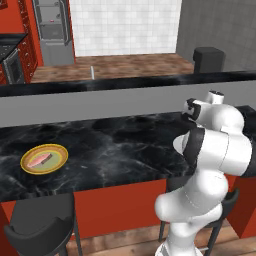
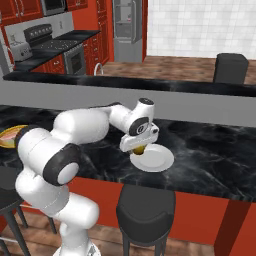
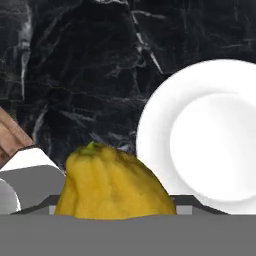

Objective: Transport the steak and lemon to the fridge. Place the steak on the rack containing meat and place the lemon on the rack containing the vegetable, ensuring meats and vegetables are on different racks.

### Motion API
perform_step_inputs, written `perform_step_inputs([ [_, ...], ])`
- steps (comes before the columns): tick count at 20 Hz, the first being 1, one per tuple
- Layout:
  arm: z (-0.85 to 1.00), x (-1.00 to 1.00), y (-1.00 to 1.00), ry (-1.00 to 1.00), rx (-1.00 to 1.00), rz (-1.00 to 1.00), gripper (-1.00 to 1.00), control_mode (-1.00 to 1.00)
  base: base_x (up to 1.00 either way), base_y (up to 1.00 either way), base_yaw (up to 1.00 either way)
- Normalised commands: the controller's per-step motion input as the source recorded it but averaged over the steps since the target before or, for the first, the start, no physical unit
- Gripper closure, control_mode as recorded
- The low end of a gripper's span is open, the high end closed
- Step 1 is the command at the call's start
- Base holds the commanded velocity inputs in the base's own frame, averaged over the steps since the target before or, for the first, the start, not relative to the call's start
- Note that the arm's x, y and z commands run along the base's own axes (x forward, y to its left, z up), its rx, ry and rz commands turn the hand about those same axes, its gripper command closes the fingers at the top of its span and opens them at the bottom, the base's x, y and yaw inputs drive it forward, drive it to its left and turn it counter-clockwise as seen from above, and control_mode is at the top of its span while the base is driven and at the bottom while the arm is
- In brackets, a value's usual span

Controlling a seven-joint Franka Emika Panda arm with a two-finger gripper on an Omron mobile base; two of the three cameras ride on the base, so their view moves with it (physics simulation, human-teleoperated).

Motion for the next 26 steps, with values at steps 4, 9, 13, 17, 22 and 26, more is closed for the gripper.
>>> perform_step_inputs([
  [4,0.59,-0.72,0.67,-0.18,-0.07,-0.12,1.0,-1.0,0.0,0.0,0.0],
  [9,0.79,-0.48,0.27,0.01,-0.09,-0.24,1.0,-1.0,0.0,0.0,0.0],
  [13,0.6,-0.47,0.05,0.11,0.0,-0.33,1.0,-1.0,0.0,0.0,0.0],
  [17,0.43,-0.71,0.02,0.02,0.02,-0.25,1.0,-1.0,0.0,0.0,0.0],
  [22,0.53,-0.67,0.14,-0.08,0.03,-0.06,1.0,-1.0,0.0,0.0,0.0],
  [26,0.5,-0.6,0.34,-0.27,0.01,0.0,1.0,-1.0,0.0,0.0,0.0],
])
